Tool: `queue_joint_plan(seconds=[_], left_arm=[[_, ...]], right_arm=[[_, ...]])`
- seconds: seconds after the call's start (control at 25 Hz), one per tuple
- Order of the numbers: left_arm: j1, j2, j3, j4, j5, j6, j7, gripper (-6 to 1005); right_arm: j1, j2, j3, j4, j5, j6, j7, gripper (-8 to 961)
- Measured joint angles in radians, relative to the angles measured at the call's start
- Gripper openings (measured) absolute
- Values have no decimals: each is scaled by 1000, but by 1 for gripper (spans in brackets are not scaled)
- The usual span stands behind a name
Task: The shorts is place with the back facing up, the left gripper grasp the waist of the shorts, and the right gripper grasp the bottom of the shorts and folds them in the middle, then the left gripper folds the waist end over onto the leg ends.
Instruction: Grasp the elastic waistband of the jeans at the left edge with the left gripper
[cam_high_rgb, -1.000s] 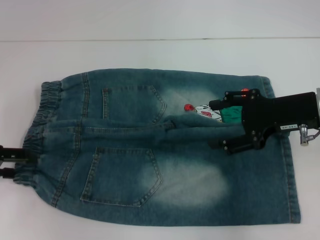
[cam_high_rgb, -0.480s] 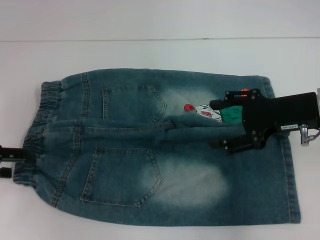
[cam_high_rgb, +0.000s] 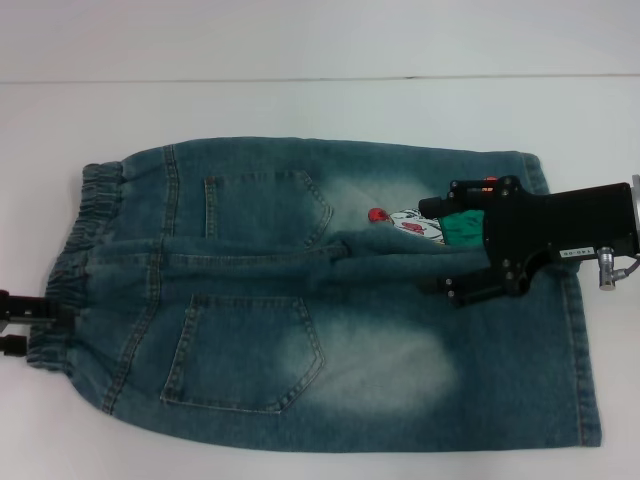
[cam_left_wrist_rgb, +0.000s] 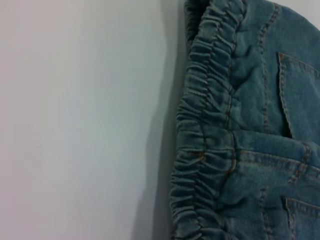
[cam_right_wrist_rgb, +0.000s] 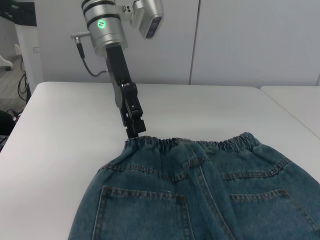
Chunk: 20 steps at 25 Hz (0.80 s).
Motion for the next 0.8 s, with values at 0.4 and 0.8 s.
queue_joint_plan(seconds=[0.4, 0.8], left_arm=[[-6, -3, 2, -3, 14, -6, -2, 936], [-6, -1, 1, 3, 30, -9, -11, 937]], right_arm=[[-1, 0, 0, 0, 0, -2, -1, 896], [-1, 0, 0, 0, 0, -1, -7, 896]])
